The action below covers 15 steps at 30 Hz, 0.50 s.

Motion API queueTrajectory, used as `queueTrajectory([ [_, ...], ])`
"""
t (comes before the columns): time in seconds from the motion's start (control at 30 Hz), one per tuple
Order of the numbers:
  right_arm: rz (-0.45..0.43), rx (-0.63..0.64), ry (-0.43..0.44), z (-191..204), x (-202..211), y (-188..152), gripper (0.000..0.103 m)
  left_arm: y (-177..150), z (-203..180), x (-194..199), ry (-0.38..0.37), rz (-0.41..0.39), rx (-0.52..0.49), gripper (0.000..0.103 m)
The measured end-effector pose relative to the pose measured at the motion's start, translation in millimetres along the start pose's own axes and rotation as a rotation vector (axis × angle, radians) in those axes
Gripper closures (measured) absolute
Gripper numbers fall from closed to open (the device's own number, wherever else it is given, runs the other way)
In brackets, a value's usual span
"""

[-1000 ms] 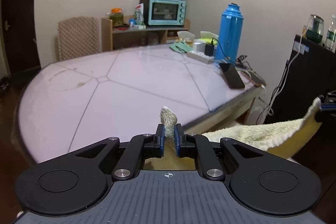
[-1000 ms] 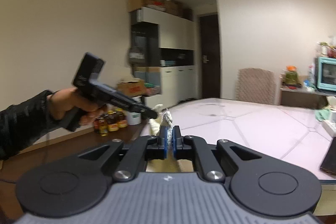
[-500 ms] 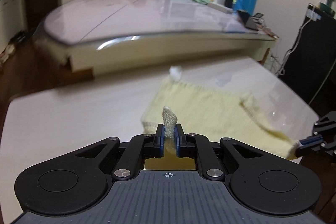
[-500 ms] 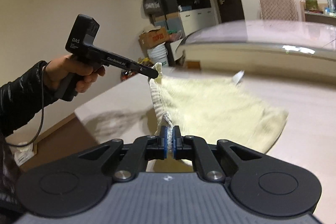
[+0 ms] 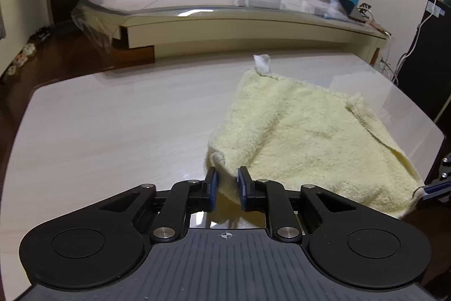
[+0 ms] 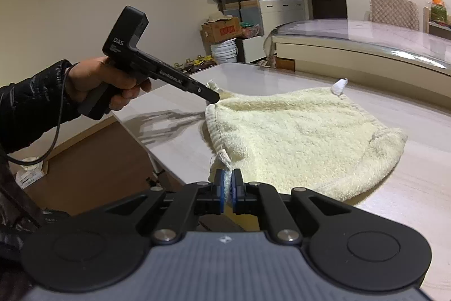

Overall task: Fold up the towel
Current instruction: 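Spread the towel flat on the table with both grippers, then open them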

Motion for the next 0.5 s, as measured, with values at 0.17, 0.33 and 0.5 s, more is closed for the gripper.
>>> queueTrajectory([
  [0.17,-0.011,-0.005,0.005,-5.8,-4.4,7.8,0.097,-6.2,8.1,7.7,0.027,-0.005,0.002,0.071],
  [0.33,0.017,0.02,0.032,-1.2,-12.0,8.6,0.097,-15.3,19.4,16.0,0.077,-0.002,0.008,0.064],
  [0.5,0.059,0.04,0.053,-0.4,-19.1,4.4,0.09,-14.0,20.1,13.5,0.092,-0.002,0.026,0.051],
])
Point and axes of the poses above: each gripper's, at about its wrist camera, not at the fingertips, and x roughly against the way its jaws point, z to its left, y to its top, the point moved 3 cm from there along -x, roughly the way its jaws point, and after that the axes turned 11 degrees about y, right-handed, at the moved point
